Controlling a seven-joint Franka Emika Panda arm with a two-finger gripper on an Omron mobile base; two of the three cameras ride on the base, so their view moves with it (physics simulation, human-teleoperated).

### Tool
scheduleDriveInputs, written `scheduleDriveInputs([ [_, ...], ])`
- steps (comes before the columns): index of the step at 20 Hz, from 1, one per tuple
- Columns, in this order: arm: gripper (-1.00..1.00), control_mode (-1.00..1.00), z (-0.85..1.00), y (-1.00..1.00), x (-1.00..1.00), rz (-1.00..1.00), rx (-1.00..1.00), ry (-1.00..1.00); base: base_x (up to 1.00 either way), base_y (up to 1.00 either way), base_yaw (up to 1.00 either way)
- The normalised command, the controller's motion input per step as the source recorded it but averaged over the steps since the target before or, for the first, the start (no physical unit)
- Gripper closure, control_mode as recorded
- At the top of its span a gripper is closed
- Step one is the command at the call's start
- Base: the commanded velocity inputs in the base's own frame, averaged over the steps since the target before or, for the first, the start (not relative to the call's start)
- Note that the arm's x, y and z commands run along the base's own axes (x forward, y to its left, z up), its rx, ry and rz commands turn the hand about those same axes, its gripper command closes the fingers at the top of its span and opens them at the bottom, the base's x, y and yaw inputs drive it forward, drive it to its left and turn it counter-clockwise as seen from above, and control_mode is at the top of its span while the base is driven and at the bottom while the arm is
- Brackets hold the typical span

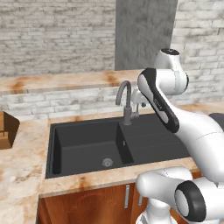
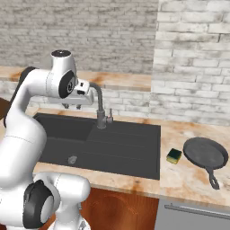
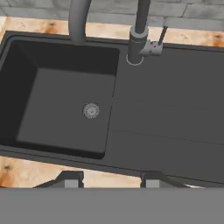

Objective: Pick the pan and sponge and place them into the sink. Then turn on the water.

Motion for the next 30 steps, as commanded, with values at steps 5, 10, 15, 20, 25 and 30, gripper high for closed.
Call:
scheduleDriveInputs([
  [5,-1.00,-1.00,0.00,-0.10,-0.09,0.00,0.01,-0.04,0.00,0.00,0.00],
  [10,-1.00,-1.00,-0.32,-0.90,-0.33,-0.07,0.00,-0.09,0.00,0.00,0.00],
  [15,-1.00,-1.00,-0.63,-1.00,-0.29,-0.12,-0.05,0.00,0.00,0.00,0.00],
  [20,-1.00,-1.00,-0.59,-1.00,-0.09,-0.23,-0.03,0.09,0.00,0.00,0.00],
  [25,-1.00,-1.00,-0.26,-1.00,0.04,-0.30,0.00,0.19,0.00,0.00,0.00],
  [30,-1.00,-1.00,-0.15,-1.00,0.21,-0.31,0.00,0.16,0.00,0.00,0.00],
])
